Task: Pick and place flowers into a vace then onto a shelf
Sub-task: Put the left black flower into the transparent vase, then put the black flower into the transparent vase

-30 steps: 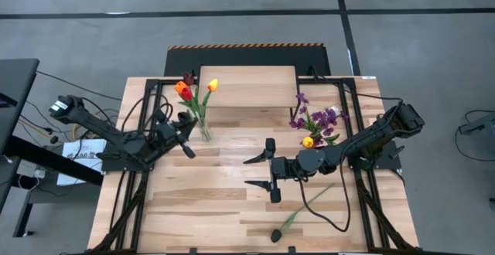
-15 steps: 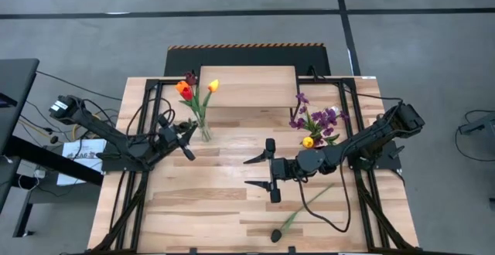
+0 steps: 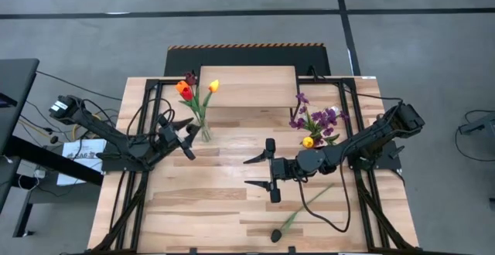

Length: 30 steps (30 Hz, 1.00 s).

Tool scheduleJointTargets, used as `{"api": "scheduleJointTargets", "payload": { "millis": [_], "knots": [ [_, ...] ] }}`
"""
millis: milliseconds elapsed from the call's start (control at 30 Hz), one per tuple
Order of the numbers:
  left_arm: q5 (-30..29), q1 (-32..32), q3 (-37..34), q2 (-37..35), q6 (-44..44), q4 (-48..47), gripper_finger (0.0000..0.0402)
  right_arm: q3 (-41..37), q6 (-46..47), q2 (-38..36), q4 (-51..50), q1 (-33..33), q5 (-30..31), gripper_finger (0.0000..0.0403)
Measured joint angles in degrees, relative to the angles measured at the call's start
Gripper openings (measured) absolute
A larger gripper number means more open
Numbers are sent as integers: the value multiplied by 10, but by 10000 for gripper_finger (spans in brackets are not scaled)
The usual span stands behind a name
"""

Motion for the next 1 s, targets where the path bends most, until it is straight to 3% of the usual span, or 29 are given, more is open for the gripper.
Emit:
{"api": "scheduleJointTargets", "payload": {
  "millis": [333,567,733,1000],
  "knots": [
    [-5,-4,0,0,11,-41,231,0,0,0,-4,0,0,260],
    [-129,-65,19,-19,43,-66,234,0,0,0,-37,0,0,260],
    [-172,-152,39,-50,62,-102,234,0,-2,0,-67,0,0,260],
    [-218,-276,41,-71,62,-105,234,61,18,0,-310,8,0,260]
  ]
}}
